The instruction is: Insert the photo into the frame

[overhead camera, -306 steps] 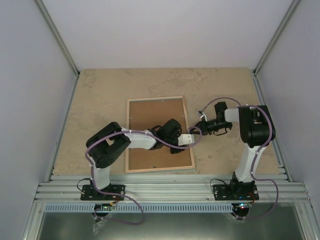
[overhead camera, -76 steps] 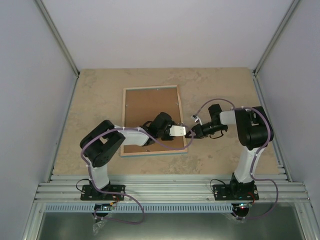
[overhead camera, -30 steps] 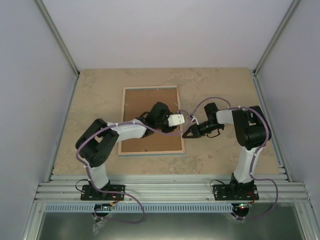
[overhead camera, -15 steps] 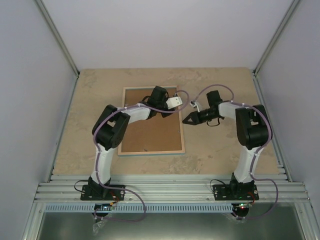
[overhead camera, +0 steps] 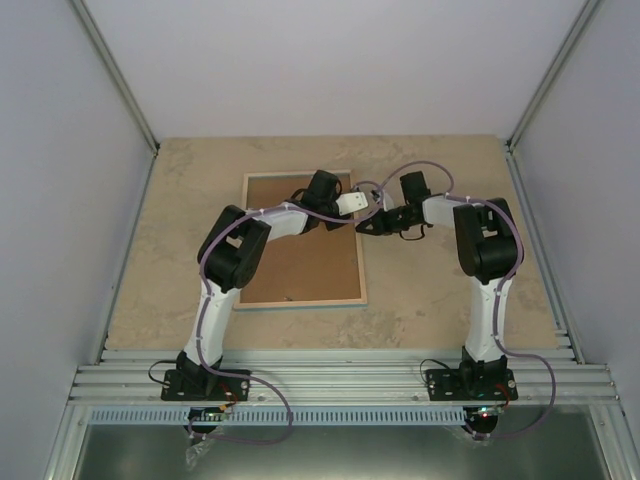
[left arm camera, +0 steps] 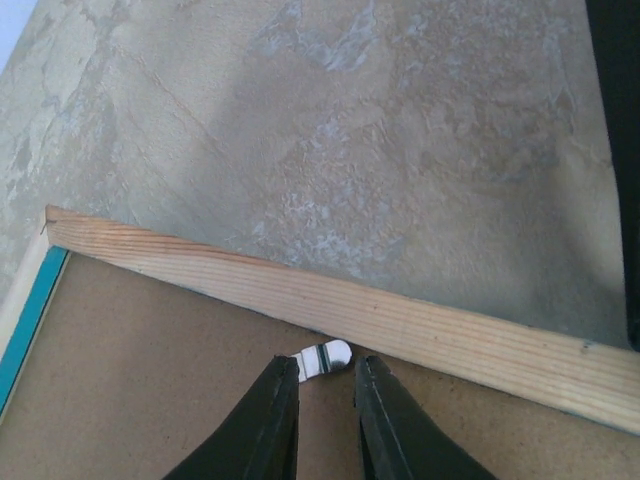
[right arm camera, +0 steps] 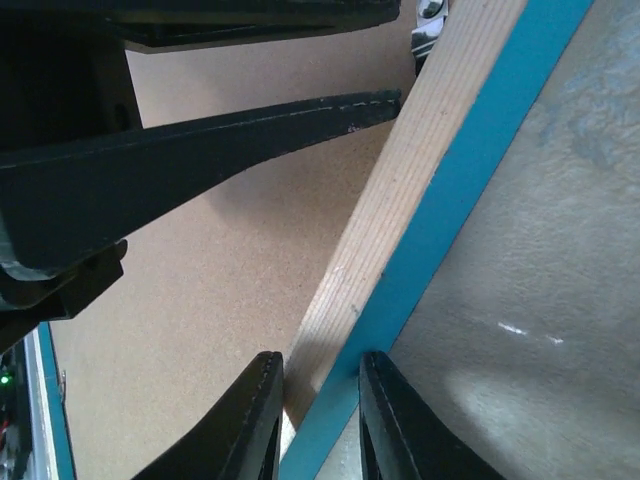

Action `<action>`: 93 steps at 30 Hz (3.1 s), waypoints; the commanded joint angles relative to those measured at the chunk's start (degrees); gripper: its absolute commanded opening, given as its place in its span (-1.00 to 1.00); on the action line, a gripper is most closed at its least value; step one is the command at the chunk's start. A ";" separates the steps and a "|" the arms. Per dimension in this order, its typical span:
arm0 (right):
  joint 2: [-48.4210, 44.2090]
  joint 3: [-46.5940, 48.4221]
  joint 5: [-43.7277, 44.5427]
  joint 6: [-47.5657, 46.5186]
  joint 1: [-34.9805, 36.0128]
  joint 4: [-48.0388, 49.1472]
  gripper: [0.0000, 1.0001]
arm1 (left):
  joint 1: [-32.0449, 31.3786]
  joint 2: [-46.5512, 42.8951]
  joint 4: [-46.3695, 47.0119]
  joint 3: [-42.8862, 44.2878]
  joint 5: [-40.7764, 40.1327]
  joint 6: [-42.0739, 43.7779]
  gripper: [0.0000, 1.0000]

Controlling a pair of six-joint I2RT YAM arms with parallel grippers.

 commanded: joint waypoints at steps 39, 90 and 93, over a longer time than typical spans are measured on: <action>6.00 13.62 30.61 -7.76 7.38 -12.63 -0.22 | 15.04 -28.40 2.32 -12.17 -16.56 -30.50 0.99; 6.04 27.70 5.78 -64.99 10.32 -25.48 0.17 | 22.36 -10.80 -28.71 -9.76 29.36 -13.83 0.27; 6.09 25.79 5.36 -62.81 11.33 -23.19 0.19 | 22.36 -10.60 -28.98 -9.88 29.43 -13.23 0.25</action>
